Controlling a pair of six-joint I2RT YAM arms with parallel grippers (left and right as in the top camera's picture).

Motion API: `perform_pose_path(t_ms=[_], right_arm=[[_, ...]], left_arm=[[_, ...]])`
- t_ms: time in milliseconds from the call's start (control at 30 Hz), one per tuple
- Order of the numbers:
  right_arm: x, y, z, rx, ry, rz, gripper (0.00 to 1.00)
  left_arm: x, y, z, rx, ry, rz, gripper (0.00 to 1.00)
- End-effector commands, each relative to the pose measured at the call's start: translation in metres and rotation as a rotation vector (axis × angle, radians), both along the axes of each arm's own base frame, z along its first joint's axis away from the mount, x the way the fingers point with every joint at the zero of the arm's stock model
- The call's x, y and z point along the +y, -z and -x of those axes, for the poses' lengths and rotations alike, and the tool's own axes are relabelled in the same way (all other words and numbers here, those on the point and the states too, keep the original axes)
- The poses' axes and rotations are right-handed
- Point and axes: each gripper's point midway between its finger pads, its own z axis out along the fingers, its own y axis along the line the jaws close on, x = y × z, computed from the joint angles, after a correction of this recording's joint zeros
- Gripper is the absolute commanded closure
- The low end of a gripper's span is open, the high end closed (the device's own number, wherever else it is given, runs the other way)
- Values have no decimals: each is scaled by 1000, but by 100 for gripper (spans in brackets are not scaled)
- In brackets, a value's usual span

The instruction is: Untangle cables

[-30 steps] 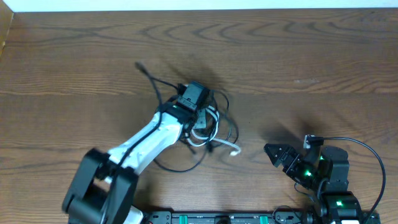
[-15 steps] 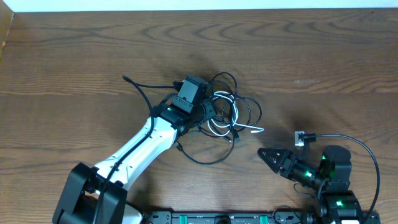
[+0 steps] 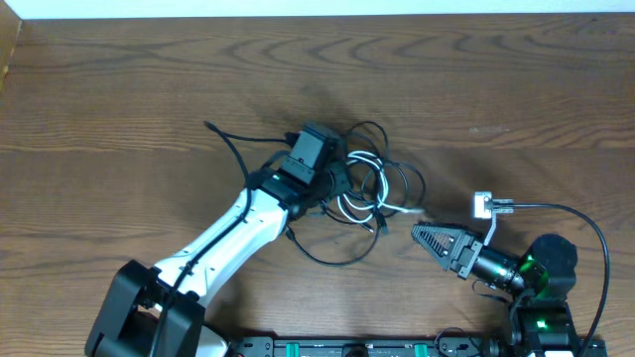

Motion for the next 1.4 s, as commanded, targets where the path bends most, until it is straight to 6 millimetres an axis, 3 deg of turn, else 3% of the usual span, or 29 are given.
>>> perform_pose_path(t_ms=[0, 200, 367, 467, 600, 733, 800, 933, 1100, 1200, 1300, 1367], right_arm=[[2, -13, 1, -30, -13, -23, 47], [-4, -14, -8, -118, 36, 33, 47], [-11, -12, -19, -123, 108, 52, 50], [-13, -11, -20, -128, 120, 62, 50], [-17, -2, -24, -158, 147, 128, 52], [-32, 32, -31, -4, 251, 191, 59], [-38, 44, -31, 51, 286, 216, 57], [-35, 45, -28, 60, 268, 211, 51], [-38, 49, -29, 25, 267, 260, 56], [-49, 59, -33, 53, 333, 311, 59], [-55, 63, -36, 89, 380, 311, 43], [-53, 57, -37, 81, 372, 280, 37]], left_arm=[[-14, -7, 8, -70, 136, -22, 92], [-29, -9, 18, -191, 402, -90, 92], [-53, -20, 41, -285, 709, -3, 92], [-59, -25, 49, -314, 798, 37, 92], [-60, -25, 50, -321, 812, 39, 92], [-60, -25, 50, -320, 811, 39, 92], [-60, -25, 50, -320, 811, 39, 92], [-60, -25, 50, -317, 809, 43, 92], [-62, -27, 53, -313, 820, 61, 92], [-62, -27, 53, -312, 820, 61, 92], [-60, -25, 54, -306, 818, 54, 92], [-58, -23, 52, -305, 808, 35, 92]])
